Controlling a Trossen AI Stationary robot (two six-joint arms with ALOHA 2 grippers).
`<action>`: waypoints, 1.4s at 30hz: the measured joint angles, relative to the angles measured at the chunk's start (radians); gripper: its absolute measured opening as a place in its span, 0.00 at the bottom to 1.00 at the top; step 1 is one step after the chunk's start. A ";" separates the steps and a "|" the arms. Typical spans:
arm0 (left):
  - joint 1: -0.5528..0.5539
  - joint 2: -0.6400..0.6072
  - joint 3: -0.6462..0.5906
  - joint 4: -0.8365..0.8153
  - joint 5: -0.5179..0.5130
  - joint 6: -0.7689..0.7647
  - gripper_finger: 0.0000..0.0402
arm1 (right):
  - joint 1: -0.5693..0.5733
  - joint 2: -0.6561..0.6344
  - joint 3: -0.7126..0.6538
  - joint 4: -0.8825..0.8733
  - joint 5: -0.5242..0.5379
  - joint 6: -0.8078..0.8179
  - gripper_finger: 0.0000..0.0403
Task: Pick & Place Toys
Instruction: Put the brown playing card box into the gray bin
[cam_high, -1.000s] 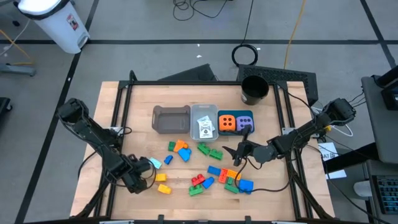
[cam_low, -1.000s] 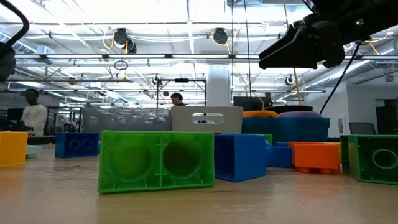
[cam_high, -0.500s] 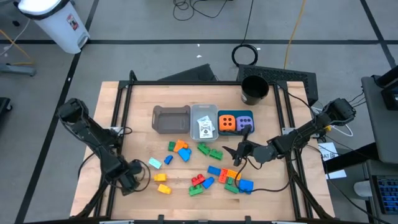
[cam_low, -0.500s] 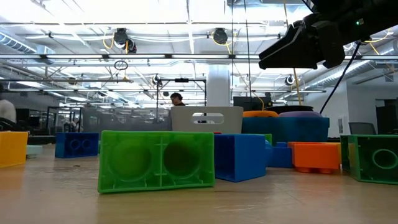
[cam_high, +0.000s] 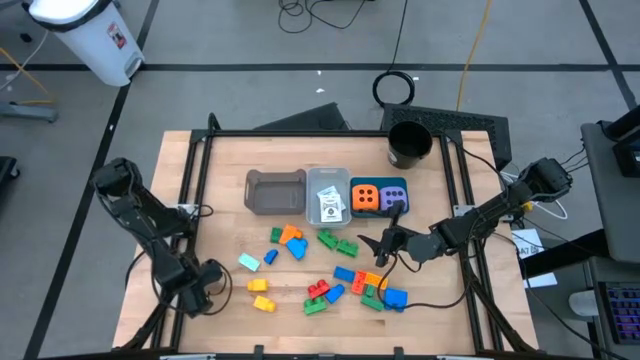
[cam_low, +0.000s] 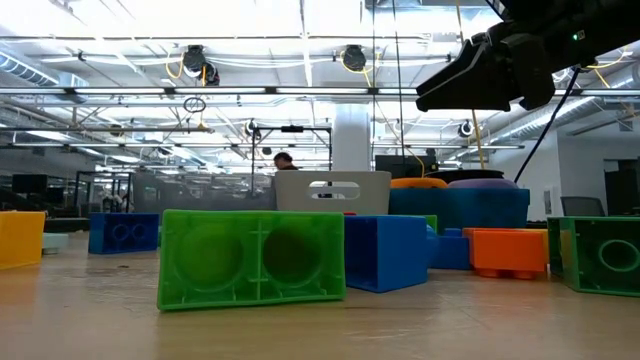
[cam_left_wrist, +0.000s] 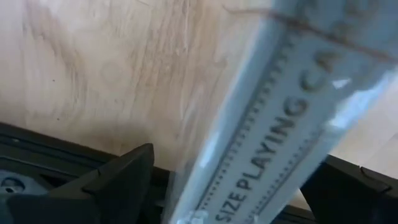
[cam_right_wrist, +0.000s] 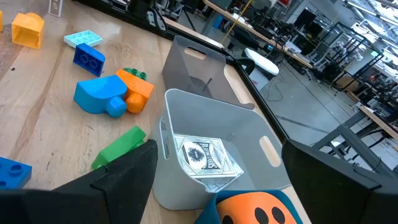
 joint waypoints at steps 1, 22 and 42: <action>-0.004 0.000 0.000 0.001 -0.004 -0.001 0.94 | 0.000 0.000 0.000 0.000 0.000 0.000 0.82; -0.015 0.000 0.000 0.035 -0.267 -0.091 0.35 | 0.000 0.000 0.000 0.000 0.000 0.000 0.82; 0.099 0.000 0.140 0.101 -0.554 0.050 0.18 | 0.000 0.000 0.000 0.009 0.000 0.000 0.82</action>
